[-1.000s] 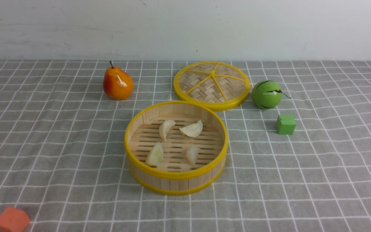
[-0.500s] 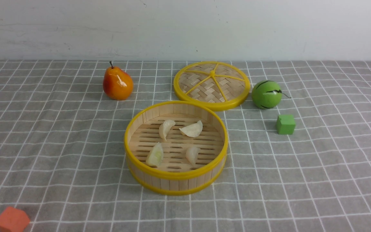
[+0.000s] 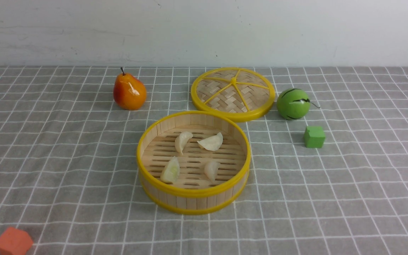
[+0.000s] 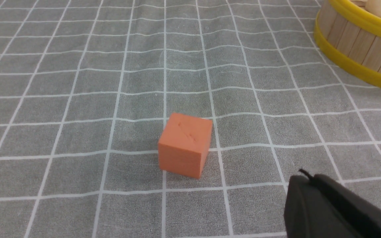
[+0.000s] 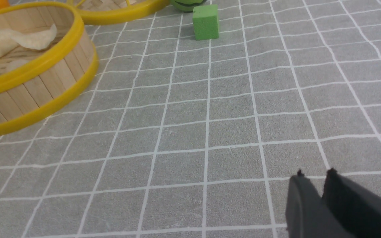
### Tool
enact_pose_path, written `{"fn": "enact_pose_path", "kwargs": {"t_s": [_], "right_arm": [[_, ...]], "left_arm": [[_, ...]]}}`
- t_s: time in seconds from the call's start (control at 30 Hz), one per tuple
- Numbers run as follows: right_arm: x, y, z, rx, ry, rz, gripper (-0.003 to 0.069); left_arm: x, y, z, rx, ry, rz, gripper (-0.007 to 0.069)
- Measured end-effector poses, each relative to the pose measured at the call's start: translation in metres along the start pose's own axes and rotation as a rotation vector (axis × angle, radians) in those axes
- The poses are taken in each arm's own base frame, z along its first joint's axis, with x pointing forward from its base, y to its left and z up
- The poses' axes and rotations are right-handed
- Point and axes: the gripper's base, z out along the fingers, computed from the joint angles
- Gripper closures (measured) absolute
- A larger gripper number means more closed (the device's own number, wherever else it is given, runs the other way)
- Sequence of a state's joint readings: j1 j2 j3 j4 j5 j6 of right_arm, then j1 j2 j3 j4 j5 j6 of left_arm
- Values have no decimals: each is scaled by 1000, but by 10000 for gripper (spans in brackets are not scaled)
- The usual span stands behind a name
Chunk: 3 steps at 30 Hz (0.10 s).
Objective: Put the dumplings into the steamer on the table with the grey tablecloth.
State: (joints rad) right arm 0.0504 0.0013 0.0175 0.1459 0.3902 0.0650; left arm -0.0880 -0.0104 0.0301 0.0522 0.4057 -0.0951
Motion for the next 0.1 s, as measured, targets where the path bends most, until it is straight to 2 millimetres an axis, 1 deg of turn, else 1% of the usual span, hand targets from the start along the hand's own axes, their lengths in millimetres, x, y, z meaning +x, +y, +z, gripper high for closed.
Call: {"fn": "enact_pose_path", "kwargs": {"t_s": [0.1], "right_arm": [[0,0,0,0,0,0,558]], "left_arm": [[0,0,0,0,0,0,638]]}}
